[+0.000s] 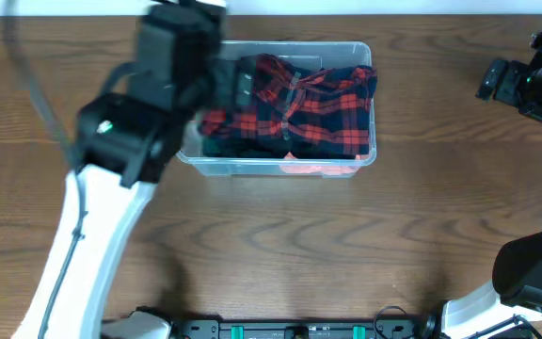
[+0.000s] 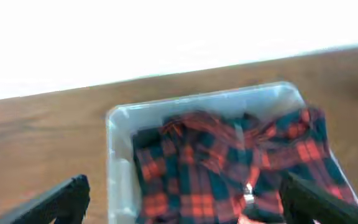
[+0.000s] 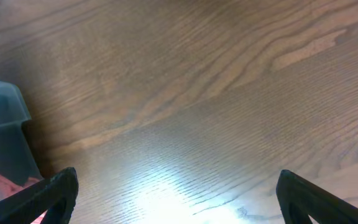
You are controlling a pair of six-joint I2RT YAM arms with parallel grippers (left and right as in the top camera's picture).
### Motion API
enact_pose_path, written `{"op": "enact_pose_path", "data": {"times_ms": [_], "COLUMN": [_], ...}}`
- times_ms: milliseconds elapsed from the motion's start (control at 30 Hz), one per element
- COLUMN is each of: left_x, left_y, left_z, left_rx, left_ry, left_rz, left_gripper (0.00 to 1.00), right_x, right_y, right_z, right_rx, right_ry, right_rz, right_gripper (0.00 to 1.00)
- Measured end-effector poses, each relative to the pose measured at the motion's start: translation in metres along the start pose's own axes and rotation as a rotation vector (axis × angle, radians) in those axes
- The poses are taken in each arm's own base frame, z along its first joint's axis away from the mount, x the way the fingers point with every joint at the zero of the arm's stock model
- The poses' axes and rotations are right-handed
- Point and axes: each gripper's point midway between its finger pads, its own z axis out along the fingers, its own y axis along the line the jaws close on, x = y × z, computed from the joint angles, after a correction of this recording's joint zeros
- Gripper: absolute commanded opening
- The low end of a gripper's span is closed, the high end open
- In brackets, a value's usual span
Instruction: Pack container
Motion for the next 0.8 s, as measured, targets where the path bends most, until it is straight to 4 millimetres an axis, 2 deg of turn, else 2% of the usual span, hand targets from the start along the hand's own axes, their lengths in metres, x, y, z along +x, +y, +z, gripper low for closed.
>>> {"op": "enact_pose_path", "data": {"times_ms": [133, 267, 433, 633, 800], "left_x": [-0.009, 0.009, 0.058, 0.124, 0.166], "left_y": [0.022, 0.036, 0.043, 0.041, 0.041], "left_z": [-0.01, -0.014, -0.027, -0.045, -0.051], "left_rx": [-0.001, 0.032, 0.076, 0.106, 0.103], "left_ry": [-0.144, -0.268, -0.356, -0.423, -0.494], "left_rz": [-0.036, -0.045, -0.046, -0.036, -0.025], "left_gripper": [0.98, 0.98, 0.98, 0.98, 0.98], "right_x": [0.0, 0.0, 0.0, 0.0, 0.0], "right_y": [0.0, 0.0, 0.0, 0.0, 0.0], "right_z": [0.0, 0.0, 0.0, 0.0, 0.0], "right_rx": [0.0, 0.0, 0.0, 0.0, 0.0], "right_ry": [0.0, 0.0, 0.0, 0.0, 0.0], "right_rz": [0.0, 0.0, 0.0, 0.0, 0.0], "right_gripper": [0.99, 0.99, 0.99, 0.99, 0.99]}}
